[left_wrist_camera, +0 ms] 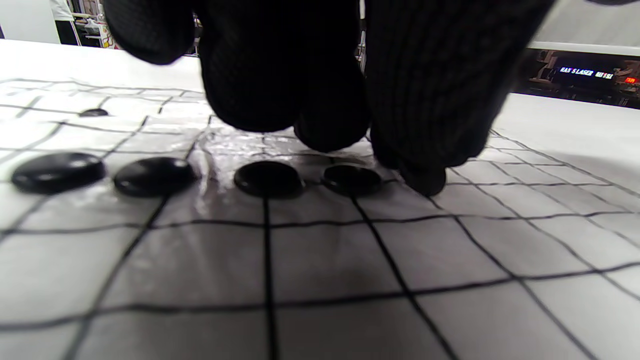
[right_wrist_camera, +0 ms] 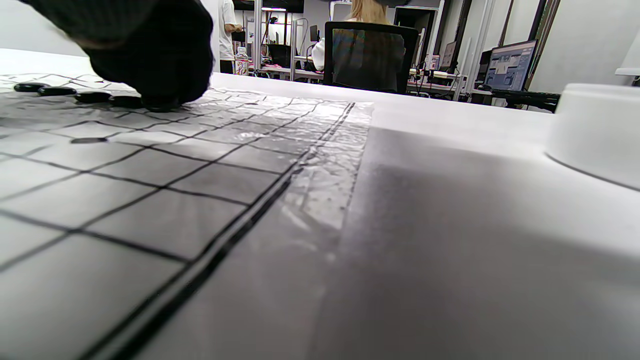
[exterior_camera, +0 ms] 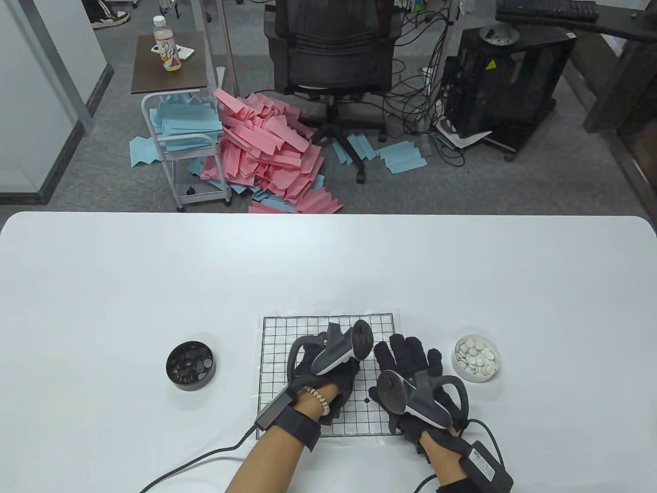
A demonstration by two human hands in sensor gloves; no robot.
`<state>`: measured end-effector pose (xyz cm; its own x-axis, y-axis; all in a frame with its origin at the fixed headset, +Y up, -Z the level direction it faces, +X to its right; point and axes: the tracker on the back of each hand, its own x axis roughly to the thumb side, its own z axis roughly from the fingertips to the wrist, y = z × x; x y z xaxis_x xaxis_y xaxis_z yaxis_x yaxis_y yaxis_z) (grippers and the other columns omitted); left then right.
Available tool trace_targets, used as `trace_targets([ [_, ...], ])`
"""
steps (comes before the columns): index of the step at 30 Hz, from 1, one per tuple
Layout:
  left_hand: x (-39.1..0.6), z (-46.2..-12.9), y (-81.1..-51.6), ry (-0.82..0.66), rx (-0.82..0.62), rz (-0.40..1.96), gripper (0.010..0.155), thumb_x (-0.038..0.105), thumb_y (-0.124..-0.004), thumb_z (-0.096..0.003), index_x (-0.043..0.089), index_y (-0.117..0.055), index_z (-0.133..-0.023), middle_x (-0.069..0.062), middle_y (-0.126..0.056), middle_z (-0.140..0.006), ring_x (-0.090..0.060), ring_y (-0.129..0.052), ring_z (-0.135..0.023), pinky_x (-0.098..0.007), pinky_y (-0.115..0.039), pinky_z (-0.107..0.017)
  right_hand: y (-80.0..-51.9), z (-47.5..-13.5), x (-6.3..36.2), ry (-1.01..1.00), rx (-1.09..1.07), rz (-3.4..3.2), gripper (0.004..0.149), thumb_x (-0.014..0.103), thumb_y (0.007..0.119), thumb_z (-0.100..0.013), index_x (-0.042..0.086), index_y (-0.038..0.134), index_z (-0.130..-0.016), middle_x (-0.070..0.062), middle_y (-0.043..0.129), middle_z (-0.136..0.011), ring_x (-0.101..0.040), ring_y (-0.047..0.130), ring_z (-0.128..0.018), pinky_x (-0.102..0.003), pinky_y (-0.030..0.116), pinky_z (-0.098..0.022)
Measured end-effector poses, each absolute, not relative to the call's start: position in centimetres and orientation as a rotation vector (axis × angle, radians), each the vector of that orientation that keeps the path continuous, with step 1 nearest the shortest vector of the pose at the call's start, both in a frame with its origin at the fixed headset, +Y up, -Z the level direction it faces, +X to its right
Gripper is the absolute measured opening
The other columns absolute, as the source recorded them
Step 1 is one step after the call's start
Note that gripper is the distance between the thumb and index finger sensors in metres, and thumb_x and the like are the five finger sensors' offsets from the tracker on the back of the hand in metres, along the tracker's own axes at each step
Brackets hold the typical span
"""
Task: Place Go stones in plus sign pattern
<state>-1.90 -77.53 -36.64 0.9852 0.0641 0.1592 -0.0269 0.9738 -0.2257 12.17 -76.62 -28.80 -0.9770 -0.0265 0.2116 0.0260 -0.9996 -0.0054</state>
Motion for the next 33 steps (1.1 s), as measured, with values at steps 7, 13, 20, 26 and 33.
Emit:
trace_targets([
  [7, -2.1, -36.5, -77.3, -0.171, -0.222, 0.077, 0.043, 0.041, -0.091, -0.0347, 0.035, -0.094, -0.077, 0.003, -0.099, -0.08, -0.027, -0.097, -0.064, -0.059, -0.067, -0.062, -76.6, -28.8, 12.2, 0.004, -0.332, -3.096, 0.084, 0.059, 0.076, -0.041, 0.032, 0.038, -0.111, -0.009, 0.034, -0.119, -0.042, 0.039, -0.112, -0.071, 0.039, -0.075],
  [13, -4.9, -35.7, -74.3, -0.236, -0.143, 0.114, 0.046, 0.041, -0.09, -0.0348, 0.032, -0.092, -0.08, 0.001, -0.098, -0.083, -0.028, -0.097, -0.065, -0.059, -0.068, -0.061, -76.7, -28.8, 12.0, 0.0, -0.337, -3.096, 0.084, 0.059, 0.076, -0.041, 0.032, 0.038, -0.111, -0.009, 0.034, -0.119, -0.042, 0.039, -0.112, -0.071, 0.039, -0.075],
  [20, -11.9, -32.8, -70.5, -0.224, 0.055, 0.181, 0.05, 0.041, -0.087, -0.037, 0.029, -0.088, -0.085, -0.005, -0.092, -0.093, -0.032, -0.095, -0.074, -0.061, -0.066, -0.063, -76.8, -28.7, 11.8, 0.004, -0.344, -3.088, 0.084, 0.059, 0.076, -0.041, 0.032, 0.038, -0.111, -0.008, 0.034, -0.119, -0.042, 0.04, -0.113, -0.071, 0.04, -0.075],
  [26, -17.3, -28.9, -69.8, -0.215, 0.171, 0.082, 0.057, 0.043, -0.086, -0.038, 0.029, -0.08, -0.093, -0.007, -0.084, -0.101, -0.035, -0.09, -0.083, -0.064, -0.062, -0.066, -76.9, -28.7, 11.8, -0.003, -0.333, -3.082, 0.084, 0.059, 0.076, -0.041, 0.032, 0.038, -0.111, -0.008, 0.034, -0.119, -0.041, 0.039, -0.113, -0.071, 0.04, -0.075],
  [33, -20.9, -25.1, -72.2, -0.226, 0.242, -0.039, 0.065, 0.05, -0.081, -0.04, 0.032, -0.069, -0.101, -0.009, -0.071, -0.113, -0.039, -0.078, -0.098, -0.068, -0.055, -0.07, -76.9, -28.7, 11.8, -0.011, -0.322, -3.08, 0.084, 0.059, 0.076, -0.041, 0.032, 0.039, -0.111, -0.008, 0.035, -0.119, -0.042, 0.04, -0.112, -0.071, 0.04, -0.075],
])
